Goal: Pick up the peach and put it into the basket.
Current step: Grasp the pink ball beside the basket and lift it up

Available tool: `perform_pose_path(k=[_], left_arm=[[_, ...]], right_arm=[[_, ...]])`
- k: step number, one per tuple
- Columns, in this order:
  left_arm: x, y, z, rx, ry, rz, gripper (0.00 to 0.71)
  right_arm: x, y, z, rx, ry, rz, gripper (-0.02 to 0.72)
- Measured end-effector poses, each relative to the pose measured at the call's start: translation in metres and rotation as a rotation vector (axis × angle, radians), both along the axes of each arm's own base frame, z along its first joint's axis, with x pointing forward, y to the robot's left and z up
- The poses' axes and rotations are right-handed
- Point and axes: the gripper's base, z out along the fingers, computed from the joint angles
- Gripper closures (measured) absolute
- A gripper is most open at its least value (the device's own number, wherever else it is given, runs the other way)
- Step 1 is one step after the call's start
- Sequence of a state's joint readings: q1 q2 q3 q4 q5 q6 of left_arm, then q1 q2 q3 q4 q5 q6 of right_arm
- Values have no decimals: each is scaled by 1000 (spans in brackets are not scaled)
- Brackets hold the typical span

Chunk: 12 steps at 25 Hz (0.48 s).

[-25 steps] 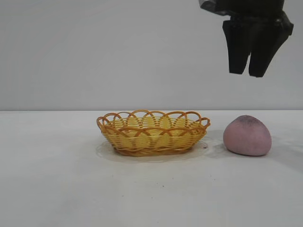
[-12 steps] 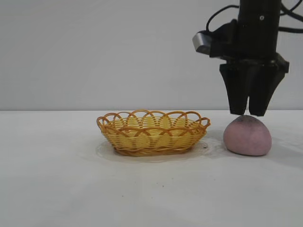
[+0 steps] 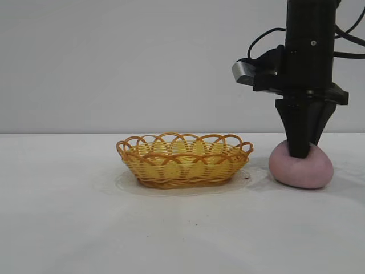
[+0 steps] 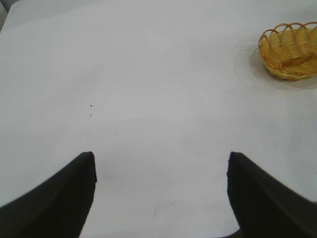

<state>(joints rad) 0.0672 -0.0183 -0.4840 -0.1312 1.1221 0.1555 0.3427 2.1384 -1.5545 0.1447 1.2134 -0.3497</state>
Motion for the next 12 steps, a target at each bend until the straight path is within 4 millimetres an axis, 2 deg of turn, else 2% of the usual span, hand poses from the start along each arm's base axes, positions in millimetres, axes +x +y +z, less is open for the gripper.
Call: perform_pose_path(k=[2, 5, 12], left_arm=[[0, 0, 0, 0, 0, 0, 225], [0, 0, 0, 0, 0, 0, 225], [0, 0, 0, -2, 0, 1, 225]], right_arm=[[0, -1, 2, -8, -9, 6, 703], [0, -3, 16, -17, -50, 19, 703], [9, -1, 74, 31, -223, 21, 703]])
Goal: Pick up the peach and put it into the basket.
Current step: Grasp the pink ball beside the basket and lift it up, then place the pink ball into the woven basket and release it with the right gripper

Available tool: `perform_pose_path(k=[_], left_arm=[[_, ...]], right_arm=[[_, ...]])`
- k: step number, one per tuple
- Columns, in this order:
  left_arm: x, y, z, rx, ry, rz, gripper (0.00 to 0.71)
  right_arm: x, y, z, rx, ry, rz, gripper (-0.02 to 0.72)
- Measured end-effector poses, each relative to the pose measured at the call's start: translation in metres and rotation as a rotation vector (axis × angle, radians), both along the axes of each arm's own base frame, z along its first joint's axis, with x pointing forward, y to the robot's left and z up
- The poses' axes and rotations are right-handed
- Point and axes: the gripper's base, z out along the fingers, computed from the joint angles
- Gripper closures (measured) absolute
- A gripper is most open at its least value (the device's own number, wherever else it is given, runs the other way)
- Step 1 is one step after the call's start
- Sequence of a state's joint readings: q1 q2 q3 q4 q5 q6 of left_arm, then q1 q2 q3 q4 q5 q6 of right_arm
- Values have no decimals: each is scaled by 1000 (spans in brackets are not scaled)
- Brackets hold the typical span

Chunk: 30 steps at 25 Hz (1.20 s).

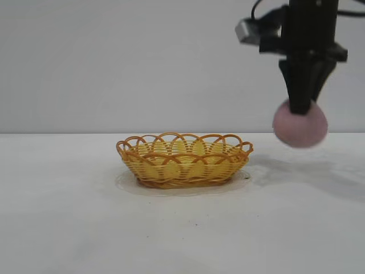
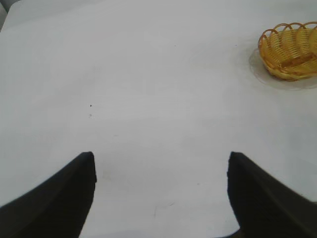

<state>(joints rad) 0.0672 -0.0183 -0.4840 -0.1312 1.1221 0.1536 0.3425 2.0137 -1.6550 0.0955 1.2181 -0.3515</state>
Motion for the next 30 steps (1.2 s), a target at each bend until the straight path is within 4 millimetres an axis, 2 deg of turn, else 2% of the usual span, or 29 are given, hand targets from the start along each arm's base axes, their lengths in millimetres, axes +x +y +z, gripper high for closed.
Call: perform_pose_path(k=[4, 11, 15, 19, 26, 27, 29, 30], left_arm=[[0, 0, 0, 0, 0, 0, 225], [0, 0, 0, -2, 0, -1, 225], [0, 0, 0, -3, 0, -2, 225], [0, 0, 0, -3, 0, -2, 225], [0, 0, 0, -3, 0, -2, 225], [0, 0, 0, -3, 0, -2, 225], [0, 0, 0, -3, 0, -2, 225], [0, 0, 0, -3, 0, -2, 225]], right_arm=[[1, 12, 22, 56, -51, 12, 703], [-26, 67, 25, 77, -45, 152, 703], [-38, 94, 13, 66, -18, 223, 703], [-39, 113, -6, 52, 11, 261, 703], [-29, 124, -26, 48, 26, 264, 703], [-29, 124, -29, 45, 32, 264, 645], [-29, 124, -33, 43, 40, 263, 645], [-28, 125, -34, 42, 42, 263, 601]])
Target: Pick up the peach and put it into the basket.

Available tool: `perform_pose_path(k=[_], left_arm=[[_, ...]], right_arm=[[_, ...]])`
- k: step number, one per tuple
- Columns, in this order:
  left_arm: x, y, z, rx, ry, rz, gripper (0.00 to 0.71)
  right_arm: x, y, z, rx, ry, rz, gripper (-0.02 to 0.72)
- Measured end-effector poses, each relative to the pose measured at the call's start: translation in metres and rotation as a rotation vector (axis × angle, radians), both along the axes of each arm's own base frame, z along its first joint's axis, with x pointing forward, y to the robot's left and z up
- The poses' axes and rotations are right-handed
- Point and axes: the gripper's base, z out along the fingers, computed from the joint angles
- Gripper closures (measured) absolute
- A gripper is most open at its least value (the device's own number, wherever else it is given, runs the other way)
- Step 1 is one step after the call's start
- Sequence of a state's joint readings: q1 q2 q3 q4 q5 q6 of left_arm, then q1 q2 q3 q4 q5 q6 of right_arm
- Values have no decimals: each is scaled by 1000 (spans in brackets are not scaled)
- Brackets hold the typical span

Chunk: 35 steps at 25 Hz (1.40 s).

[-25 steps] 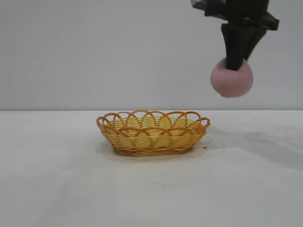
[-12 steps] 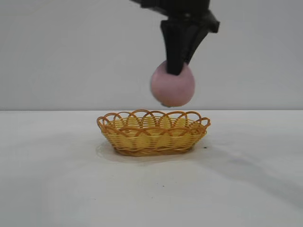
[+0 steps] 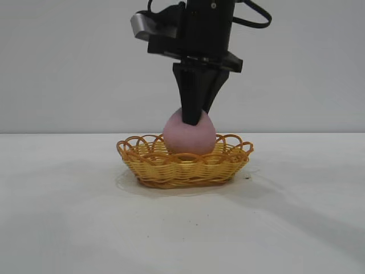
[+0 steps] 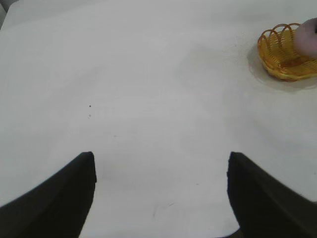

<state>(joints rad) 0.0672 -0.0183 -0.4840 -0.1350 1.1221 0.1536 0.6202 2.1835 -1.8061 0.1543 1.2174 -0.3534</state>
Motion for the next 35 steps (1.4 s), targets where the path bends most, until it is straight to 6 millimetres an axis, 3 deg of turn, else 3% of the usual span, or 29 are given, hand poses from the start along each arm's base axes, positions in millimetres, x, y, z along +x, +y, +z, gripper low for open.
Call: perform_pose_path(k=[5, 13, 15, 16, 17, 18, 19, 26, 27, 29, 30, 31, 35], left_arm=[[0, 0, 0, 0, 0, 0, 225], [0, 0, 0, 0, 0, 0, 225], [0, 0, 0, 0, 0, 0, 225], [0, 0, 0, 0, 0, 0, 225], [0, 0, 0, 0, 0, 0, 225], [0, 0, 0, 0, 0, 0, 225], [0, 0, 0, 0, 0, 0, 225], [0, 0, 0, 0, 0, 0, 225], [0, 0, 0, 0, 0, 0, 225], [0, 0, 0, 0, 0, 0, 225], [0, 0, 0, 2, 0, -1, 225], [0, 0, 0, 2, 0, -1, 225], [0, 0, 0, 2, 0, -1, 225]], right_arm=[[3, 2, 5, 14, -20, -1, 454], [13, 4, 29, 19, -114, 13, 440], [18, 0, 33, -3, -148, 8, 440], [22, -3, 36, -4, -159, -1, 393], [26, -8, 39, -4, -169, -19, 408], [32, -15, 40, -4, -174, -43, 408], [38, -24, 40, -7, -175, -72, 351], [81, -112, 40, -16, -162, -337, 353], [86, -127, 40, -7, -156, -374, 299], [93, -150, 41, 26, -137, -446, 297], [96, -164, 41, 39, -130, -482, 238], [98, -174, 41, 51, -123, -520, 227], [106, -216, 41, 60, -110, -677, 239]])
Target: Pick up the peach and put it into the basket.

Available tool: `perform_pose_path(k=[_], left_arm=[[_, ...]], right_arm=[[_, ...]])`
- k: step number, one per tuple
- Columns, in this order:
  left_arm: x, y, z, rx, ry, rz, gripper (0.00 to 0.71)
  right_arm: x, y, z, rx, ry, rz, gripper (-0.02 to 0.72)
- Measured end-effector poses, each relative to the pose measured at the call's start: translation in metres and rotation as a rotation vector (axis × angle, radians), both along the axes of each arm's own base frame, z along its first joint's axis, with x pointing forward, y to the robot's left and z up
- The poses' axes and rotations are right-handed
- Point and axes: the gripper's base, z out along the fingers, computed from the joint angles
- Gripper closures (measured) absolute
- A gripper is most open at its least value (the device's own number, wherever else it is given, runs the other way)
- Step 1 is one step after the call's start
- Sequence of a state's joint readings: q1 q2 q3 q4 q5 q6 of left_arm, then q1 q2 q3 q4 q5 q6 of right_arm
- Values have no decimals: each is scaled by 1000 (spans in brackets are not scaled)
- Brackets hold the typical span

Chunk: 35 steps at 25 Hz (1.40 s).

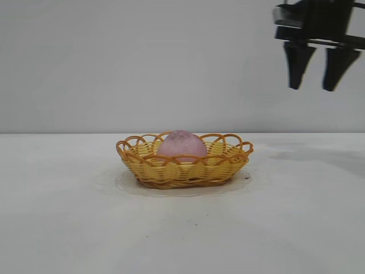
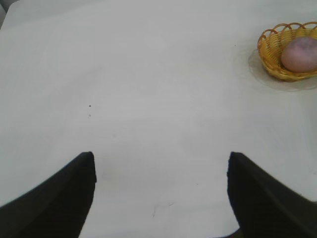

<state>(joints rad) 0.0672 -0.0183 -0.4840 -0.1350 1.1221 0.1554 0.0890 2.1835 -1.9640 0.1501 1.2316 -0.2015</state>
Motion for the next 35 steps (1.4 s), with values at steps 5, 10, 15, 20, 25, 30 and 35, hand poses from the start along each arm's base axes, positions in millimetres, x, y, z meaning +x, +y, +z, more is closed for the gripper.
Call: perform_pose_path(k=[5, 10, 15, 20, 25, 30, 35], left_arm=[[0, 0, 0, 0, 0, 0, 225], [0, 0, 0, 0, 0, 0, 225], [0, 0, 0, 0, 0, 0, 225], [0, 0, 0, 0, 0, 0, 225], [0, 0, 0, 0, 0, 0, 225], [0, 0, 0, 0, 0, 0, 225], [0, 0, 0, 0, 0, 0, 225]], right_arm=[[2, -16, 0, -6, 0, -37, 239], [-6, -17, 10, -9, -9, -37, 239], [-41, -19, 66, -2, -102, -37, 239], [-96, -22, 114, 5, -172, -43, 239], [-171, -26, 145, 18, -231, -66, 239], [-246, -30, 163, 32, -311, -84, 239], [-310, -35, 150, 27, -347, -108, 239]])
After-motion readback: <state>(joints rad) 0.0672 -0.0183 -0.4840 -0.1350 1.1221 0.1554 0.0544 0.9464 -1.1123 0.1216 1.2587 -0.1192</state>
